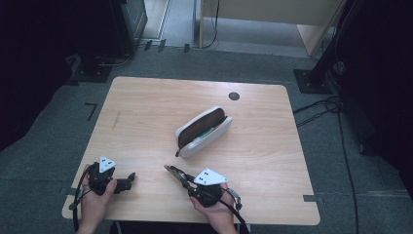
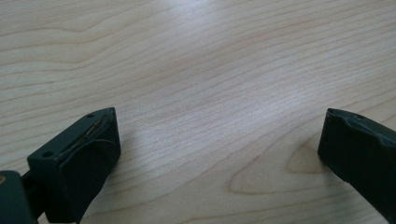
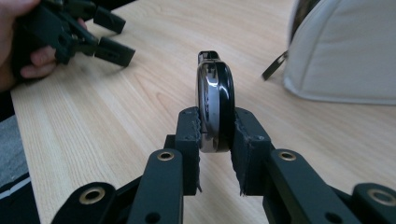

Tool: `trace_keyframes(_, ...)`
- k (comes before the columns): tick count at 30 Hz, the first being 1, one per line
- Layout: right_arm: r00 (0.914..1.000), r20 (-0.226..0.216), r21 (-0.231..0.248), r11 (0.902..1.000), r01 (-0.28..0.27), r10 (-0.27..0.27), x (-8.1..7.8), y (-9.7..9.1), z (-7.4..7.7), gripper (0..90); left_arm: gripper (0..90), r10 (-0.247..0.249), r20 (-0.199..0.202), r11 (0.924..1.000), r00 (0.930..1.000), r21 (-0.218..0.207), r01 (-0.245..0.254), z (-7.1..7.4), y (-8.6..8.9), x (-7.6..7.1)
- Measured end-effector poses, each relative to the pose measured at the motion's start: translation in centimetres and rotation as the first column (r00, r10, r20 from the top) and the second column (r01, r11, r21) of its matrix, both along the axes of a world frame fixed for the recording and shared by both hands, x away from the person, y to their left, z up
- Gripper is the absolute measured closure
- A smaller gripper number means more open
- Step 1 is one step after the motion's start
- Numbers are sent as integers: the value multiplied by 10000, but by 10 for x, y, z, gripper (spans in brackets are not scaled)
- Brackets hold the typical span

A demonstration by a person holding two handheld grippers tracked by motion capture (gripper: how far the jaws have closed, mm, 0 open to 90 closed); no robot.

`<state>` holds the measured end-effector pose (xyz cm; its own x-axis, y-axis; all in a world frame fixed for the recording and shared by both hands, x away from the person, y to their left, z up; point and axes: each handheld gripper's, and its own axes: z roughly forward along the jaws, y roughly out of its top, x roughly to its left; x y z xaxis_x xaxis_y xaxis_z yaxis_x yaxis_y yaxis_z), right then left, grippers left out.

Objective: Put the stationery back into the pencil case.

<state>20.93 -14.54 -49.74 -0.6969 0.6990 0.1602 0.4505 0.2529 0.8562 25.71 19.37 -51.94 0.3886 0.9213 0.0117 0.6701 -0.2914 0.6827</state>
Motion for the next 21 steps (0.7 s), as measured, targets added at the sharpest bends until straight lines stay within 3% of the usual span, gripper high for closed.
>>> trace_keyframes(13, 9954, 610, 390, 9967, 709, -732, 2, -31, 36, 741, 0, 3, -1, 10000, 10000, 0, -3, 0, 0, 0)
trace_keyframes(21, 9819, 1029, 469, 9868, 1552, -1593, 19, -61, 63, 741, 0, 5, 4, 10000, 10000, 2, -5, 0, 0, 0)
